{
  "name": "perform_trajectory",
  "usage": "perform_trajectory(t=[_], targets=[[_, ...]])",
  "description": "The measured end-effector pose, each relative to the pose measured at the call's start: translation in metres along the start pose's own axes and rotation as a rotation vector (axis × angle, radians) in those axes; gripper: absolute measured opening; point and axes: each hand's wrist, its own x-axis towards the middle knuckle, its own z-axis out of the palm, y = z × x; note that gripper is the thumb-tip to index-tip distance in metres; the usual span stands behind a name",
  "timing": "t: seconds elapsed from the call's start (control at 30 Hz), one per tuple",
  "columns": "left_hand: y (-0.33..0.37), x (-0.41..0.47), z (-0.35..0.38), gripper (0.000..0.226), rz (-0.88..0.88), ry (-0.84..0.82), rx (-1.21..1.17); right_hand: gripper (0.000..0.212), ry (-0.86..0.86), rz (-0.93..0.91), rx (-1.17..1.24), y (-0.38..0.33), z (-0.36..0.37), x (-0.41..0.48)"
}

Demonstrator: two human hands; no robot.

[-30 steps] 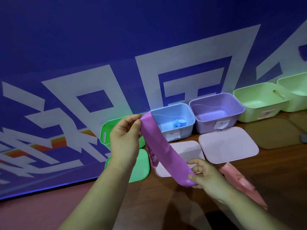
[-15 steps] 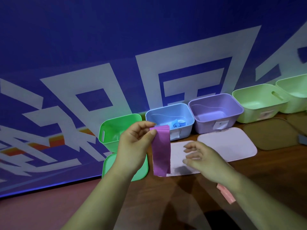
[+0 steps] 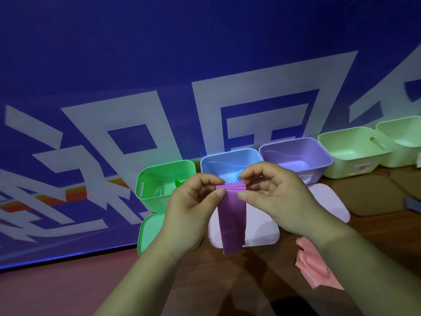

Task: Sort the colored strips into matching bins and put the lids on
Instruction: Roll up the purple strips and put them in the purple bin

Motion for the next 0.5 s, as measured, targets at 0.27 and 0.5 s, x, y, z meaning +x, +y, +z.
perform_trajectory(t=[0.27, 0.5], targets=[[0.007, -0.006, -0.006, 0.009, 0.034, -0.061, 0.060, 0.030, -0.006, -0.019, -0.076, -0.014, 0.007, -0.001], [0.009, -0.007, -0.009, 0.010, 0.025, -0.036, -0.001, 0.026, 0.076, 0.026, -0.054, -0.021, 0.016, -0.002]])
